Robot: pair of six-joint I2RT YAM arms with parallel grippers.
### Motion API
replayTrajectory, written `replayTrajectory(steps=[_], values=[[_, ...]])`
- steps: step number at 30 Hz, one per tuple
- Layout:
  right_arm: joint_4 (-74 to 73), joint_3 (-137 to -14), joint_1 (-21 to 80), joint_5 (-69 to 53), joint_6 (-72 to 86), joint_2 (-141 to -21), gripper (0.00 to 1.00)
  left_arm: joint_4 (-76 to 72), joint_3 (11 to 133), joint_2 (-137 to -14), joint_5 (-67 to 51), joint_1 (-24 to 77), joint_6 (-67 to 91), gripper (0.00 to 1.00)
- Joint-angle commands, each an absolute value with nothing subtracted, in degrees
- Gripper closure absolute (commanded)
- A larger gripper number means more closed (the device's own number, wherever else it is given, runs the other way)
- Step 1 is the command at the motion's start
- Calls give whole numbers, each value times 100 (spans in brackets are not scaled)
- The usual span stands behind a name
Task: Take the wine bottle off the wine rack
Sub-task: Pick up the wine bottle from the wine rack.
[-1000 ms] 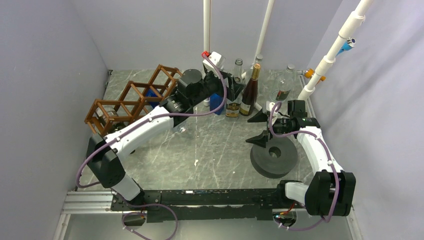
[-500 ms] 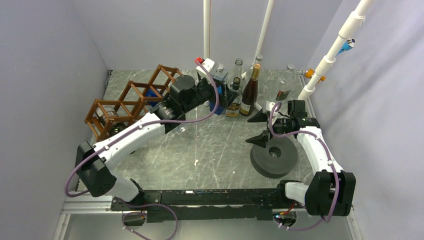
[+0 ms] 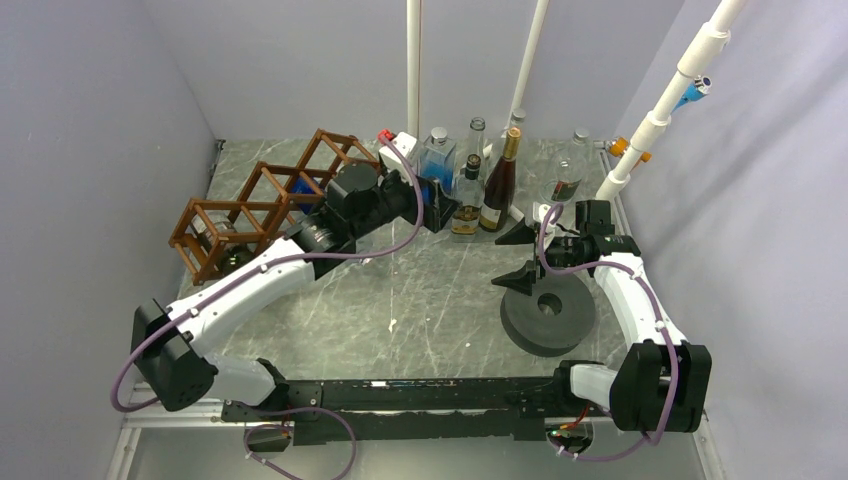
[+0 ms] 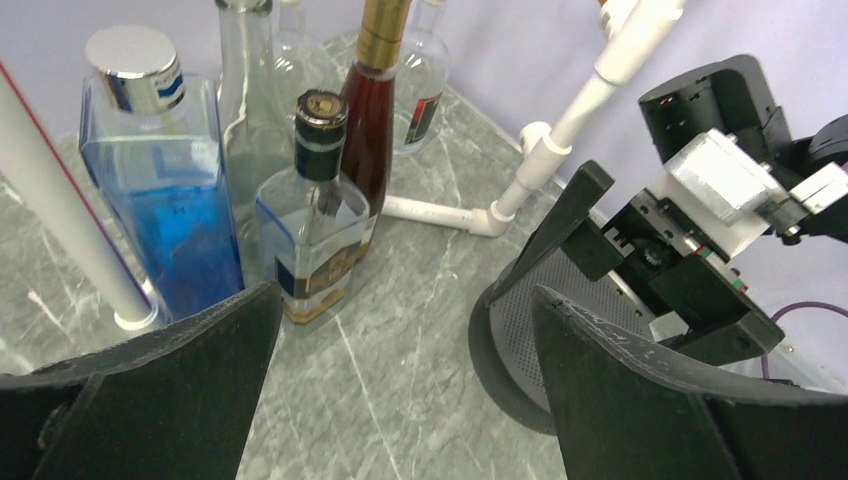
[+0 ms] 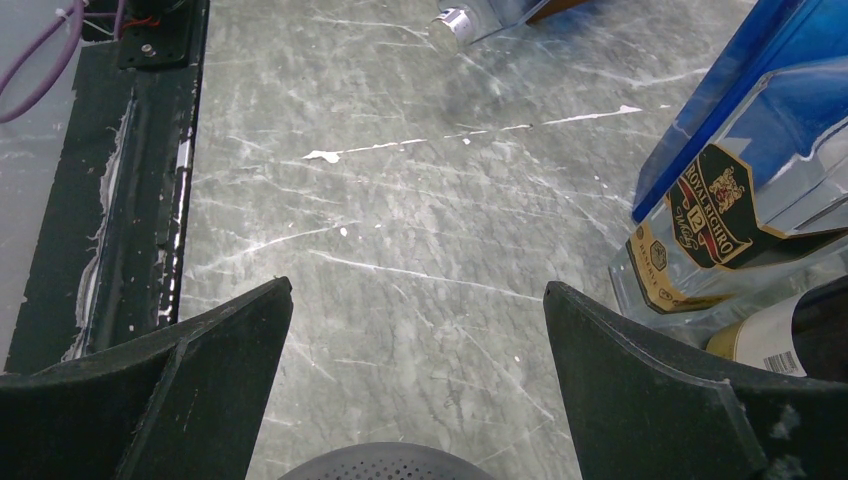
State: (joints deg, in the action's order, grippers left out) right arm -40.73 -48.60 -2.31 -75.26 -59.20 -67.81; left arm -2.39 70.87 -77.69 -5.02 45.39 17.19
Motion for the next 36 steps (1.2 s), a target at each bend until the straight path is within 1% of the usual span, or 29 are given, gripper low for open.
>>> replayTrajectory(steps=[1, 8, 15, 24, 36], values=[[-4039, -4992, -264, -7673, -6086, -6772, 0, -54, 7009, -7429, -319, 4509, 1585, 1], [-4017, -4977, -264, -7660, -6073, -6776, 0, 309, 6793, -7216, -44, 4499, 1423, 1], [-3999, -4966, -264, -7655, -6056, -6794, 0, 542, 6656, -7100, -10, 4498, 1343, 0], [-3990, -4966, -272, -7646, -6056, -6796, 0, 805, 6442, -6888, 610, 4486, 1162, 0], [-3999, -4966, -264, -7646, -6073, -6821, 0, 1064, 6117, -6559, 1085, 4489, 1138, 0]])
